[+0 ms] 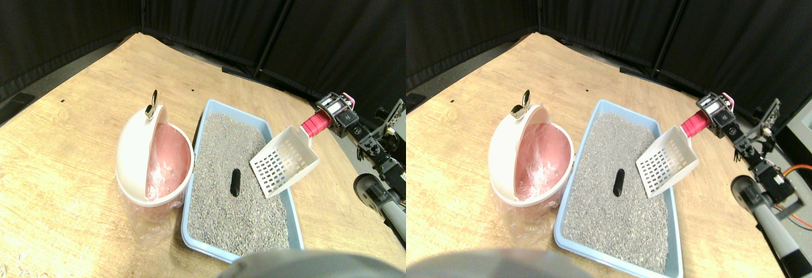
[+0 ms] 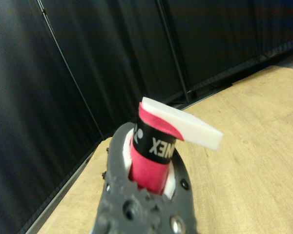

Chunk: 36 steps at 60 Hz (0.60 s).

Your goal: Scoop (unimanual)

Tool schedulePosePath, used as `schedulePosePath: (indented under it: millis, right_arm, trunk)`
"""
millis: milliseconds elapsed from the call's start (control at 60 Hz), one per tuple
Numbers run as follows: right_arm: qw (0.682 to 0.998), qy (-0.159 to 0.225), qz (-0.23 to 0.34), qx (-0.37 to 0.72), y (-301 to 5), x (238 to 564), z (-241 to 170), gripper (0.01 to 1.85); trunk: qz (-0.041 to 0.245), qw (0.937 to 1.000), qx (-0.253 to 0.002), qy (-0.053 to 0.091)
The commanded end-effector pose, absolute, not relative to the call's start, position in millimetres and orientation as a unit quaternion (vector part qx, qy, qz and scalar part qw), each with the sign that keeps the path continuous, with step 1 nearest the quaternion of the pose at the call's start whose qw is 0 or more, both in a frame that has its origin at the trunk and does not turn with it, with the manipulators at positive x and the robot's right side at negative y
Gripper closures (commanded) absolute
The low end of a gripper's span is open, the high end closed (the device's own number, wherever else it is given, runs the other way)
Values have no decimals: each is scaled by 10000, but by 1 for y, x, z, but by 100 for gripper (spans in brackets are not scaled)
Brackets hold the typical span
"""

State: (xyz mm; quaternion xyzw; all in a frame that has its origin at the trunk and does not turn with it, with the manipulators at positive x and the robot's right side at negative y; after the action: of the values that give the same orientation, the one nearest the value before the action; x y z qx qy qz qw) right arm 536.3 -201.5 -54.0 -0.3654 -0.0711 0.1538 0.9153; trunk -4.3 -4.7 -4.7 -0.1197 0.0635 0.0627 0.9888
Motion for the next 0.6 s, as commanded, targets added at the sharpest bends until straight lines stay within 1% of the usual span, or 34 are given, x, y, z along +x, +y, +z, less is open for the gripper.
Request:
schedulePosePath:
  millis: [17,183,250,267,283,333,417,433,567,600]
  right_arm:
    - [9151,-940,1568,-3594,-193,534,-47,180]
    - [9163,-867,1662,-3540,-187,528,-54,180]
    - [9096,-908,1766,-3651,-184,526,-58,178]
    - [9080,-886,1787,-3685,-183,526,-60,176]
    - [9089,-829,1789,-3673,-181,524,-61,180]
    - [9112,-686,1794,-3645,-178,521,-64,180]
    - [9094,-615,1884,-3656,-174,520,-70,180]
    - [9087,-668,1945,-3633,-173,519,-72,180]
    - [9033,-633,2019,-3733,-166,512,-85,180]
    - [9045,-522,2014,-3722,-163,508,-90,180]
  trunk:
    - [692,9864,-1310,717]
    - [719,9859,-1321,732]
    - [714,9859,-1318,739]
    - [721,9857,-1327,740]
    - [726,9855,-1338,744]
    - [733,9853,-1344,753]
    - [763,9848,-1375,743]
    - [762,9847,-1378,745]
    - [797,9832,-1440,787]
    - [817,9828,-1451,793]
